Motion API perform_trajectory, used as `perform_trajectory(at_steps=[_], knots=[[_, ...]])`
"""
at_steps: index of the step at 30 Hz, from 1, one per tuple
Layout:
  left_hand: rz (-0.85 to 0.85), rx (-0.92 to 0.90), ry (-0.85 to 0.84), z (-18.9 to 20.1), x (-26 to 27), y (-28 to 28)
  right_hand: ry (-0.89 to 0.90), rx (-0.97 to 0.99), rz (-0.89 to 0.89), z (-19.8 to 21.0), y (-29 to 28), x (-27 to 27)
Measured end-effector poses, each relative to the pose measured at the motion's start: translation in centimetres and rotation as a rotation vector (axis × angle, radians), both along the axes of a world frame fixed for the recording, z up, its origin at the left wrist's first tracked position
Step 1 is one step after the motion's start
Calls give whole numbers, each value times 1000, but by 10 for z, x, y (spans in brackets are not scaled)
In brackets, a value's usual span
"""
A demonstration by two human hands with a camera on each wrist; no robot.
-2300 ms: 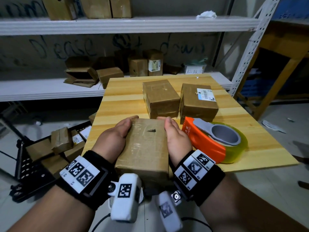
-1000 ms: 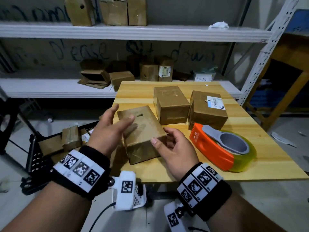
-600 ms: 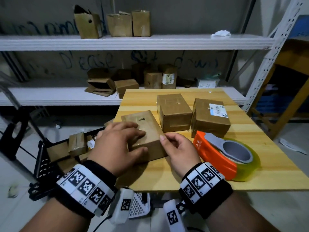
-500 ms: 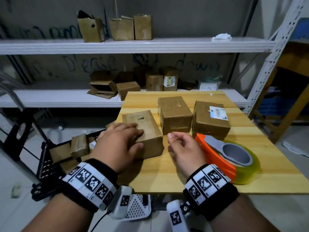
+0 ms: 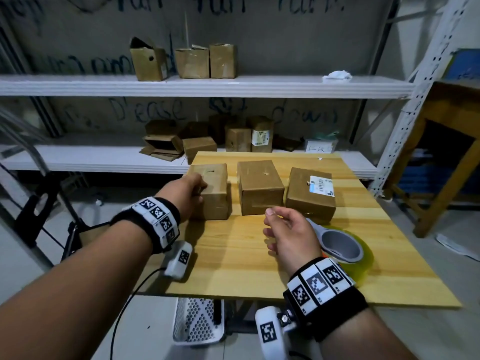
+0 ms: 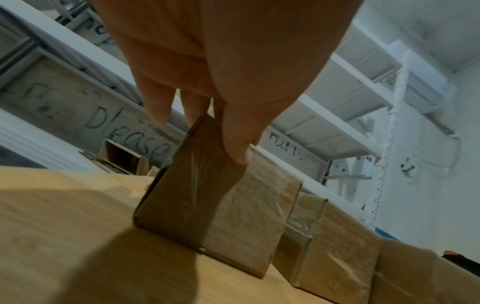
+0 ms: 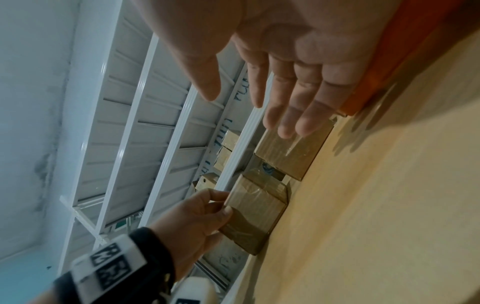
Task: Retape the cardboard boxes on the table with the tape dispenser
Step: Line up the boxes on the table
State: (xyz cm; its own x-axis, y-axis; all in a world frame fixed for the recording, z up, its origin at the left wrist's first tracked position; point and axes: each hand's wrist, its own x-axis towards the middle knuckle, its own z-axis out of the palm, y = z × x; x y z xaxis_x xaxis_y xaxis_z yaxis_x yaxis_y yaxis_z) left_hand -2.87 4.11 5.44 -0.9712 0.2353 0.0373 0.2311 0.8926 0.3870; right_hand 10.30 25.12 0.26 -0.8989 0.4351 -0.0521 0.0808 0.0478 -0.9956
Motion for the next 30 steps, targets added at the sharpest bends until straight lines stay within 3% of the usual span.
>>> perform_trajectory(at_steps=[14,19,23,26,30], knots=[[24,-39,32,5,-16,16,51,-142,41,20,15,18],[-68,24,215,11,5,52,64,-180,9,24,26,18],[-161,-153,227,10,17,100,70,-236,-20,28,30,17],[-254,-352,105,4,10,123,121,-213,-19,29,35,19],[-247,-543,-6,15,5,138,117,-209,-23,29,41,23]])
